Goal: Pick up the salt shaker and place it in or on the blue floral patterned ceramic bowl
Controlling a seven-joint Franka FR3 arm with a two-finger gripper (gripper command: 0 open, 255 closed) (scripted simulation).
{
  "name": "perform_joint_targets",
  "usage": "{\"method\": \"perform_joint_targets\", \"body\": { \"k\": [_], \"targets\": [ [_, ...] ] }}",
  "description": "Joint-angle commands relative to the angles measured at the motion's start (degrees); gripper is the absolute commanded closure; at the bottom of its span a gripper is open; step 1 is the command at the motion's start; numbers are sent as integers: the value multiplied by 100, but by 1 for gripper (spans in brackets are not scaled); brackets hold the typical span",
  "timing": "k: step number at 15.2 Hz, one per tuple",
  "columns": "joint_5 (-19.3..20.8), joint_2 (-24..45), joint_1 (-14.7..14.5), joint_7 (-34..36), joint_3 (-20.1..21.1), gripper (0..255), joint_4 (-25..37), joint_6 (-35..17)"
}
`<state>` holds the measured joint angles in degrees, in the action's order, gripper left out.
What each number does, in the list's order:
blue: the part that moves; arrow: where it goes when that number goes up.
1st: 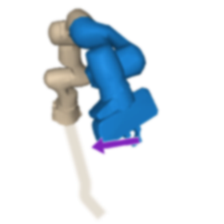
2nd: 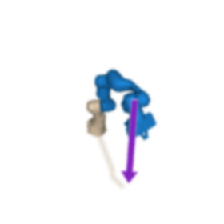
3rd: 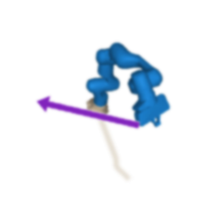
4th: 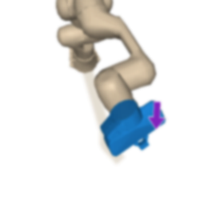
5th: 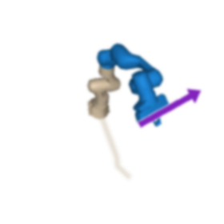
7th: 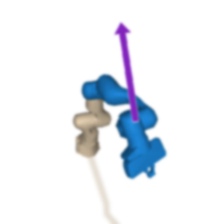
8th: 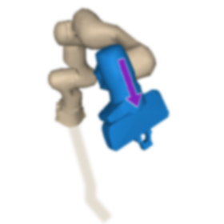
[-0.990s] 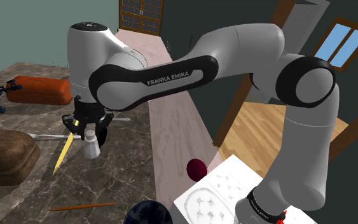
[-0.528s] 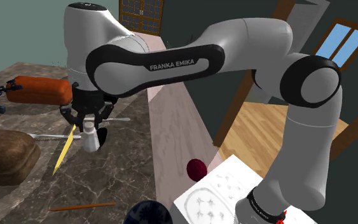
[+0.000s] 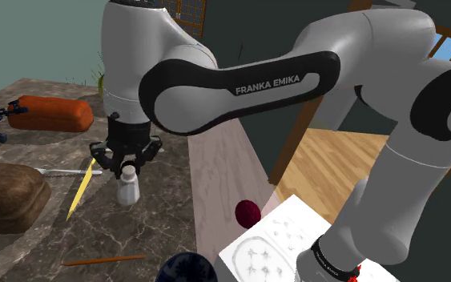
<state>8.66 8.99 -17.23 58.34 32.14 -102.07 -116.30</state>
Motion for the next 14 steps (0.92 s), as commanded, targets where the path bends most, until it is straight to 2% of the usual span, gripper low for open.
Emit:
{"method": "perform_joint_targets", "body": {
  "k": [1,7,14],
  "targets": [
    [-246,-460,26,10,73,255,-494,-106],
    [-987,-1712,-129,9,200,255,-1580,-143],
    [-1764,-3060,-617,126,242,255,-2497,115]
  ]
}}
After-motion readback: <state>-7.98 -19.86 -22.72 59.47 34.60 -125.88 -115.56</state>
